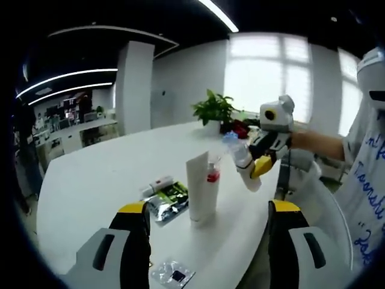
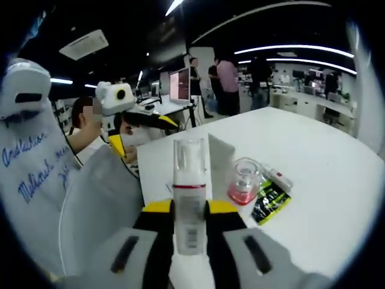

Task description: Arrange the skincare products in the storage area until every visible bottle or jar stands upright without overlapping.

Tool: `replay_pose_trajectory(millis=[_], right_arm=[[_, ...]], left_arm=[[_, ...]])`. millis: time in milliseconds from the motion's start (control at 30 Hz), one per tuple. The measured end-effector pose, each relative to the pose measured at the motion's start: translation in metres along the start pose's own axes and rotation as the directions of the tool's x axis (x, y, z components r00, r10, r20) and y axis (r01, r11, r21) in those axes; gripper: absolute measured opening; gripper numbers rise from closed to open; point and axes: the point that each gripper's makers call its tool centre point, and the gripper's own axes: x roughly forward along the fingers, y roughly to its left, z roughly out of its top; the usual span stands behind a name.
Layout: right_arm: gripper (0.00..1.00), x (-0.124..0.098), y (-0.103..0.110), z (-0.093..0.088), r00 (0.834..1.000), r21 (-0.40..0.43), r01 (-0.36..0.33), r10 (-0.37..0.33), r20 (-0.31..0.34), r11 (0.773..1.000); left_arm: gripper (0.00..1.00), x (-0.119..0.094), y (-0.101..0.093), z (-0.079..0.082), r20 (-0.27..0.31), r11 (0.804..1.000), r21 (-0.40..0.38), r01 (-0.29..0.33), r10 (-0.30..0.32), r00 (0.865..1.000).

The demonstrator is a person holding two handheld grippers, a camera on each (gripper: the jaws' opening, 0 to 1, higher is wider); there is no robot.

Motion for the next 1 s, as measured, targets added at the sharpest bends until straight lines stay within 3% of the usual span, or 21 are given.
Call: replay_pose_trajectory(millis=[533,667,1000], right_arm=[[0.19,0.034,0.028,0.005,0.994,0.034,-0.095,0.093,0.064,0.995],[0.19,0.037,0.031,0.006,0.991,0.046,-0.113,0.109,0.082,0.993],[0.19,0.042,0.039,0.004,0.982,0.043,-0.166,0.161,0.093,0.985]], left_arm=[[0.51,0.038,-0.029,0.011,0.029,0.993,0.003,0.122,-0.122,0.992],[0.48,0.042,-0.033,0.011,0.032,0.989,-0.021,0.147,-0.147,0.989],[0.3,0.051,-0.036,0.011,0.033,0.978,-0.044,0.203,-0.202,0.979]])
